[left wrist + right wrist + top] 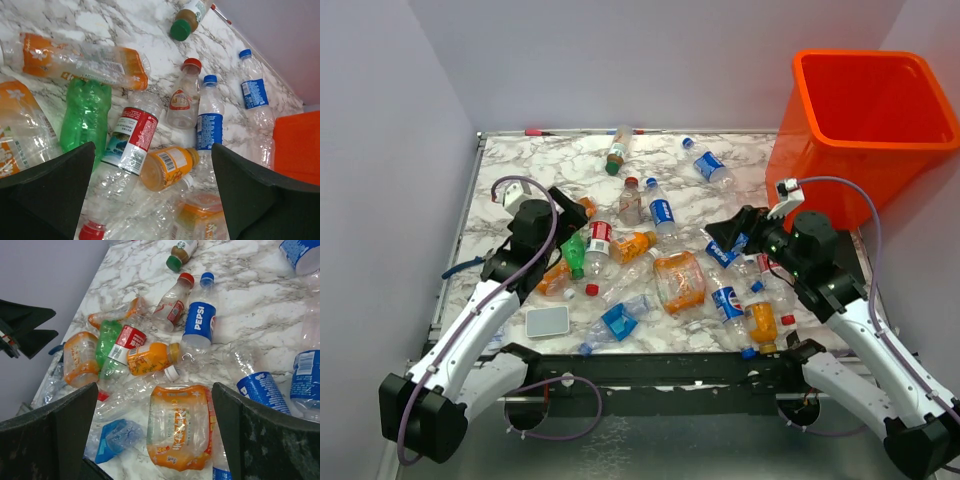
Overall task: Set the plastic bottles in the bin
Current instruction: Pick up the plastic bottle at the center of the board.
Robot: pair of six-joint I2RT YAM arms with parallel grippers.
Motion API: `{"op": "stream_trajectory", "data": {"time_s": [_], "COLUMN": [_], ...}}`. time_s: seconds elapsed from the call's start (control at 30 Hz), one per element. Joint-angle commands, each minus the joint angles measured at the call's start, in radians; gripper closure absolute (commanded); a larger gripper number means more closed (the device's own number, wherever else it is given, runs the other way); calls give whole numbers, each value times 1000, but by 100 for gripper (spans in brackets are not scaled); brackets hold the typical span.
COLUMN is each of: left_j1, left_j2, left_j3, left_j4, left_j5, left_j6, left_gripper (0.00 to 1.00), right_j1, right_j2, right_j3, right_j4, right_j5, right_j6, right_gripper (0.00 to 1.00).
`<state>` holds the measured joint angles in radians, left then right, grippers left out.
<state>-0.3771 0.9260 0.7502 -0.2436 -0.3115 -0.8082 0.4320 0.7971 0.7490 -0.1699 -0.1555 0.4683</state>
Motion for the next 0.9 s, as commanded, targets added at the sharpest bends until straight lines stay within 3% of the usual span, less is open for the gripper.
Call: {"op": "stream_trajectory", "data": {"time_s": [0.0, 0.2, 0.37, 0.5, 0.63, 0.87], "left_j1": [0, 0, 0, 0, -2, -3], "left_j2": [49, 64, 40, -33, -76, -32], "left_j3": [84, 124, 73, 18, 25, 22], "left_j4": [-138, -143, -100, -52, -19, 45], "left_j5": [-24, -9, -35, -88, 22, 107], "left_j6": [-203, -48, 41, 170, 314, 372], "left_gripper": [1, 1, 1, 1, 1, 1], "right_j1": [3, 4, 4, 4, 5, 90], "right_j2": [-50, -91, -77, -61, -2, 121], "right_j3": [-59, -102, -89, -50, 0, -33], "right_j4": [67, 65, 29, -58, -167, -219], "right_j5": [0, 83, 54, 120, 198, 331], "right_j6": [93, 76, 27, -19, -60, -11], "right_gripper": [0, 0, 0, 0, 0, 1]}}
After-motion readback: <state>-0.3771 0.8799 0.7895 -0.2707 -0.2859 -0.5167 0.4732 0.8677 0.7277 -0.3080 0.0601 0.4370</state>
